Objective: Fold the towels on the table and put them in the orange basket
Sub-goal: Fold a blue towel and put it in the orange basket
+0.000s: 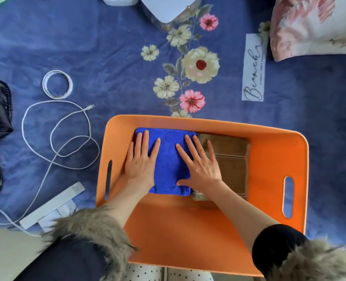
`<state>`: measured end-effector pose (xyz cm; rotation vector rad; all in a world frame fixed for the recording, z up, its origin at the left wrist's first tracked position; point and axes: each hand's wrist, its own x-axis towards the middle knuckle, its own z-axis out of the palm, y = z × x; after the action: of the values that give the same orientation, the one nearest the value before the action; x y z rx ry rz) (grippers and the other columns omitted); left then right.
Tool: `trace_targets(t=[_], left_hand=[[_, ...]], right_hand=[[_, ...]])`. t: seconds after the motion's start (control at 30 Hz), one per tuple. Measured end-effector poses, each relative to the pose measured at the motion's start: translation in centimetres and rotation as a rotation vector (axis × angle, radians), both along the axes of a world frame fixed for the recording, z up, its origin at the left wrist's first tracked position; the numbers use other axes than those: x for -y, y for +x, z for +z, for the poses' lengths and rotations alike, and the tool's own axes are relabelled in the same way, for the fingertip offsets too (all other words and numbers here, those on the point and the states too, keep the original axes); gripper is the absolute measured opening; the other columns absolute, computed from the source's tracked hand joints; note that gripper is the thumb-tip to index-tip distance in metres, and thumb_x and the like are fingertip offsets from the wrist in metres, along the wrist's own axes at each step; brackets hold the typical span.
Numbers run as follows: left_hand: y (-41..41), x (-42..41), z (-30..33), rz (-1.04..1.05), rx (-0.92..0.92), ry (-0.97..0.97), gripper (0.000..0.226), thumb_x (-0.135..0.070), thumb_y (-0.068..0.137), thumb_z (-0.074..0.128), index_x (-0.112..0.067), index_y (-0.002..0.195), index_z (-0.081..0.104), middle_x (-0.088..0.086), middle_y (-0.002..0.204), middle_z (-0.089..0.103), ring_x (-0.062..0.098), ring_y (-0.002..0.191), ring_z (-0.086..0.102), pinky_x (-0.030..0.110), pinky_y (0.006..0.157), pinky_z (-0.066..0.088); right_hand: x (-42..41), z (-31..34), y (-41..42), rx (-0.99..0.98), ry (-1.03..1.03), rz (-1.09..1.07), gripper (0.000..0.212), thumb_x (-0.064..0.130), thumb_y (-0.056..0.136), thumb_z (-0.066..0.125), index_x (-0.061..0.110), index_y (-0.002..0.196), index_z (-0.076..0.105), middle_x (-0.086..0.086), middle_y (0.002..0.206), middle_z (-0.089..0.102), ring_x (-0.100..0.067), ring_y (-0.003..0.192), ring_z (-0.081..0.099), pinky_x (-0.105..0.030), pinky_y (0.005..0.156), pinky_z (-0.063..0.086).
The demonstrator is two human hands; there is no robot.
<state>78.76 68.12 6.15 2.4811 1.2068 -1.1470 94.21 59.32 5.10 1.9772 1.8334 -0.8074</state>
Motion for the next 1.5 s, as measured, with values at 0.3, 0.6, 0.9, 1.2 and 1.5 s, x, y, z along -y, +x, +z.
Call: trace_targets(t=[0.3, 0.6, 0.9, 1.2, 1.5], left_hand=[[-0.3, 0.7, 6.0, 0.148, 0.188, -0.16, 0.089, -0.041, 0.09, 0.055, -0.021, 0.15, -0.007, 0.011, 0.154, -0.023, 0.027, 0.144, -0.016, 0.041, 0.118, 0.008], [1.0, 3.9, 18.0, 0.26, 0.632, -0.177, 0.043, -0.025, 0.097, 0.043, -0.013, 0.139, 0.039, 0.005, 0.146, 0.037, 0.02, 0.136, 0.032, 0.031, 0.108, 0.029], [7.1, 8.2, 26.2, -0.161, 0.868, -0.322, 0.033, -0.022, 0.097, 0.044, -0.018, 0.129, 0.049, 0.003, 0.126, 0.052, 0.023, 0.12, 0.046, 0.033, 0.099, 0.034], [8.5, 19.5, 32.6, -0.775, 0.964, -0.584, 0.034, -0.018, 0.094, 0.049, -0.016, 0.128, 0.053, 0.002, 0.123, 0.059, 0.019, 0.117, 0.053, 0.032, 0.099, 0.039], [-0.9, 37.7, 36.3, -1.345, 0.928, -0.862, 0.03, -0.019, 0.094, 0.051, -0.016, 0.123, 0.057, 0.001, 0.117, 0.062, 0.018, 0.11, 0.058, 0.032, 0.092, 0.045]], right_hand=[[1.2, 5.4, -0.4, -0.074, -0.002, -0.173, 0.084, 0.058, 0.088, 0.046, 0.028, 0.15, -0.002, -0.005, 0.159, -0.001, -0.024, 0.146, 0.0, -0.048, 0.116, 0.004], [5.0, 18.8, 0.4, -0.175, 0.207, -0.593, 0.051, 0.033, 0.094, 0.046, 0.018, 0.142, 0.033, -0.005, 0.141, 0.042, -0.027, 0.127, 0.042, -0.039, 0.1, 0.039], [15.8, 29.5, 1.1, 0.038, 0.409, -1.024, 0.044, 0.031, 0.096, 0.042, 0.02, 0.138, 0.038, -0.007, 0.135, 0.048, -0.028, 0.123, 0.046, -0.039, 0.098, 0.04], [30.6, 34.2, -9.4, 0.213, 0.585, -1.605, 0.049, 0.032, 0.096, 0.044, 0.018, 0.142, 0.033, -0.005, 0.137, 0.045, -0.025, 0.125, 0.044, -0.038, 0.101, 0.038], [43.8, 37.3, -30.9, 0.386, 0.674, -2.188, 0.047, 0.033, 0.098, 0.04, 0.021, 0.143, 0.032, -0.001, 0.142, 0.042, -0.019, 0.129, 0.041, -0.034, 0.105, 0.036]])
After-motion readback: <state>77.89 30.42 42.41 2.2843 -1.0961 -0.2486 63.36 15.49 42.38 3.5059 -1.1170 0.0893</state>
